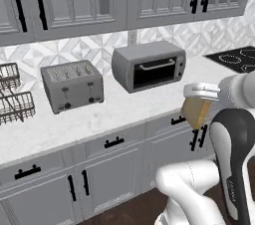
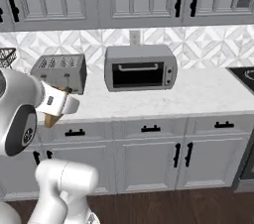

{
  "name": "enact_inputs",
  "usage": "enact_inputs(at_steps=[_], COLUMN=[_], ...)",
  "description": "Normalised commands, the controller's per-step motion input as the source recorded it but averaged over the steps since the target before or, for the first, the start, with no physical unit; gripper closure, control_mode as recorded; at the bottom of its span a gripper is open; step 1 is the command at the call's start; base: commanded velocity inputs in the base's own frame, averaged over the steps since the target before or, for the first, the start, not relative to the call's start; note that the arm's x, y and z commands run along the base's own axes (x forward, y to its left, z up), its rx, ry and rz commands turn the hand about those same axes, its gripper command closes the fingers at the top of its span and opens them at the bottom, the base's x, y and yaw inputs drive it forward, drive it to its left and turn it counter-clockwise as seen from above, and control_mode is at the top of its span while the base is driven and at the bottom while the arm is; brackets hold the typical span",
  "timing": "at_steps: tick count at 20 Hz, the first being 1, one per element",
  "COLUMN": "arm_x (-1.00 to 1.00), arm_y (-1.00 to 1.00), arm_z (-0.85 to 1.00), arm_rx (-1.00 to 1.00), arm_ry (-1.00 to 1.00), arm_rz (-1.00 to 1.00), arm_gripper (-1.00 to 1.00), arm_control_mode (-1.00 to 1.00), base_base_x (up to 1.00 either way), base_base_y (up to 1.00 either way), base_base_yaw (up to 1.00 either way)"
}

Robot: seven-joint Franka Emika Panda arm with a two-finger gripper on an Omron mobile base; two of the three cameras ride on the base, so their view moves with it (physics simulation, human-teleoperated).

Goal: Start the toaster. Once the lever pops up, take the bread to the plate on the dining counter.

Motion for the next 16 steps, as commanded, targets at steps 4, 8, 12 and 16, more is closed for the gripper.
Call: enact_inputs(at_steps=[4, 8, 12, 16], arm_x=[0.0, 0.0, 0.0, 0.0], arm_y=[0.0, 0.0, 0.0, 0.0], arm_z=[0.0, 0.0, 0.0, 0.0], arm_rx=[0.0, 0.0, 0.0, 0.0], arm_ry=[0.0, 0.0, 0.0, 0.0], arm_rz=[0.0, 0.0, 0.0, 0.0], arm_gripper=[1.0, 1.0, 1.0, 1.0], arm_control_mode=[1.0, 1.0, 1.0, 1.0], base_base_x=[0.0, 0.0, 0.01, 0.27], base_base_y=[-0.01, -0.3, -0.6, -0.69], base_base_yaw=[-0.95, -0.85, -0.77, -0.66])
